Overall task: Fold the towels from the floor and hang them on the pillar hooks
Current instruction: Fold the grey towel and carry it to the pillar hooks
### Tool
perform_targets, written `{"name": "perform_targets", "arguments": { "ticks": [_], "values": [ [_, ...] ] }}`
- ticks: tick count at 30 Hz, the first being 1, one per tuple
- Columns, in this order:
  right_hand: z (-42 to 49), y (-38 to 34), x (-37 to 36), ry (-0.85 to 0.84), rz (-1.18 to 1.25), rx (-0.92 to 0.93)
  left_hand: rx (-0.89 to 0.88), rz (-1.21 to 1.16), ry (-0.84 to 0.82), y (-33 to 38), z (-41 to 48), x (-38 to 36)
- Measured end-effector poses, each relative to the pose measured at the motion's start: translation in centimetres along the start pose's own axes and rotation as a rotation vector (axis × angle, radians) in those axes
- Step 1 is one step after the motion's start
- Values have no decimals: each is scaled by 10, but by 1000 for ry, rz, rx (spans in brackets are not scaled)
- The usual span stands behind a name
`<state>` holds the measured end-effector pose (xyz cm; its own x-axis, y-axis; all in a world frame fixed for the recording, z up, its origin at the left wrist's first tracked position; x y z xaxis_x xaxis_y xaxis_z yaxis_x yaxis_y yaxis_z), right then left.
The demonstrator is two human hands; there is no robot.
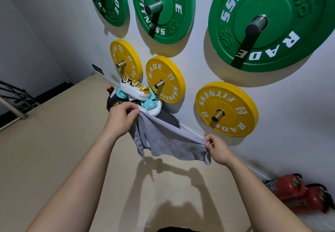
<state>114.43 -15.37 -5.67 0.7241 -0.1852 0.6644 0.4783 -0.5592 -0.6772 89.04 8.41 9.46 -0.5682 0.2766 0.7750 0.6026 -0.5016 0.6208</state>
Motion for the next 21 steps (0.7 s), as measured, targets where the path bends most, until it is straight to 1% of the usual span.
{"name": "perform_targets", "arguments": {
  "ticks": [6,10,14,16,17,19,21],
  "values": [
    [-2,13,5,69,32,-56,32,-44,59,-4,-2,10],
    [-7,25,15,157,54,-94,68,-56,111,-12,-1,18],
    [-14,32,27,253,128,-147,146,-73,154,-24,0,21],
    [-15,24,30,284,188,-121,210,-73,121,-32,-2,8],
    [-15,14,27,261,219,-87,243,-75,83,-34,-5,-4],
    [-14,-15,13,151,251,-1,286,-108,-1,-33,-17,-34],
    [-17,-42,-4,49,253,52,292,-194,-71,-23,-33,-67]
  ]
}}
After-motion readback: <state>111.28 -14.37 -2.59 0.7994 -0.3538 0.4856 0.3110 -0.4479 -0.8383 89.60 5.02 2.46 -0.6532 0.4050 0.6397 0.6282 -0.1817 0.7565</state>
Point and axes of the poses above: each hand's wrist, its own z-axis towards the middle knuckle, its own x-axis out of the back of the hand, y = z × x, the point moved 10 cm from there along z, towards the middle knuckle, and after that the axes turned 3 degrees about -y, right-handed, at the moved point
